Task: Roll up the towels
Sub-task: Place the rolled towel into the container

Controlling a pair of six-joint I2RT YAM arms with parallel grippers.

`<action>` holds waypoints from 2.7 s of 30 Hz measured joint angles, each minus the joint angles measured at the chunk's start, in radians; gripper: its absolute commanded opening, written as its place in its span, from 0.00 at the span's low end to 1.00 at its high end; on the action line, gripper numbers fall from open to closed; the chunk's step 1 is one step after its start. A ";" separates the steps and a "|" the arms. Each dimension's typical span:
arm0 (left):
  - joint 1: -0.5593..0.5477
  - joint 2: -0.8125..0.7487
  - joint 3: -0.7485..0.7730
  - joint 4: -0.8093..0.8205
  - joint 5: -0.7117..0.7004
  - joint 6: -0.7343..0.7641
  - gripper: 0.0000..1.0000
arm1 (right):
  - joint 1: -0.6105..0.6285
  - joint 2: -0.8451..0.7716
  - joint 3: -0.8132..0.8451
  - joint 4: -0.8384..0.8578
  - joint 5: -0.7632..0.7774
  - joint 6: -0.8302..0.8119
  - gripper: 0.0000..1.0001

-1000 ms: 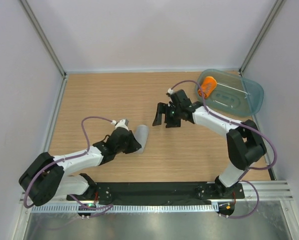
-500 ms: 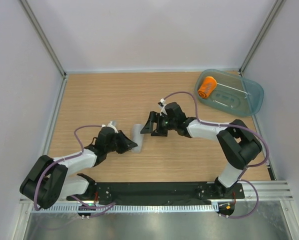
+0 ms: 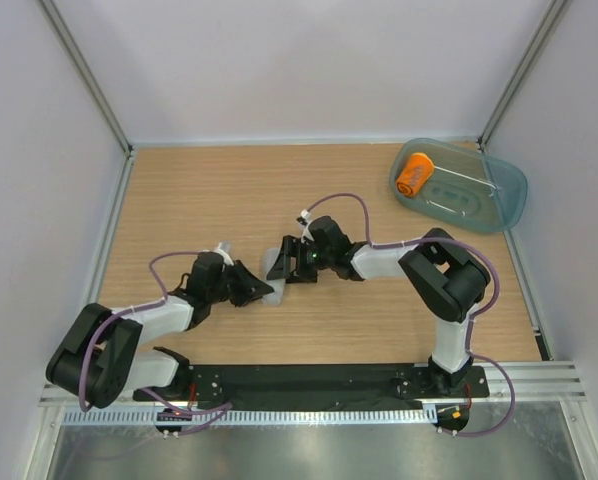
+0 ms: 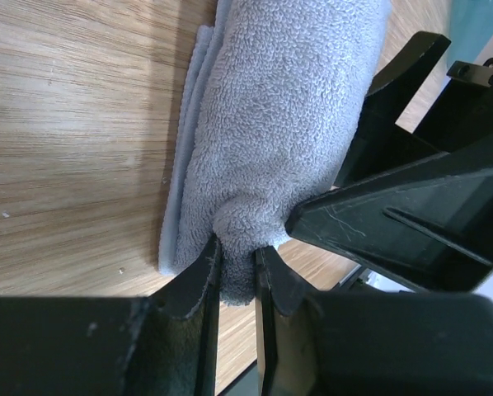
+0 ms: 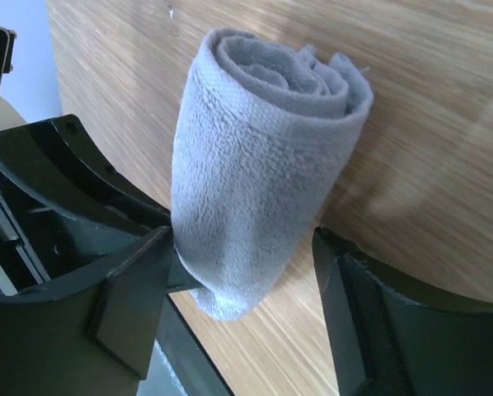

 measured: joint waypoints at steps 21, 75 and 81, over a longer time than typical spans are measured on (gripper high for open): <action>0.042 -0.102 0.055 -0.236 0.016 0.131 0.50 | 0.018 0.064 0.076 0.003 -0.004 0.007 0.01; 0.023 -0.533 0.579 -1.055 -0.291 0.599 1.00 | -1.164 0.008 0.379 0.265 -0.370 0.140 0.01; 0.023 -0.532 0.579 -1.055 -0.290 0.600 1.00 | -1.171 0.288 0.379 0.494 -0.462 0.333 0.01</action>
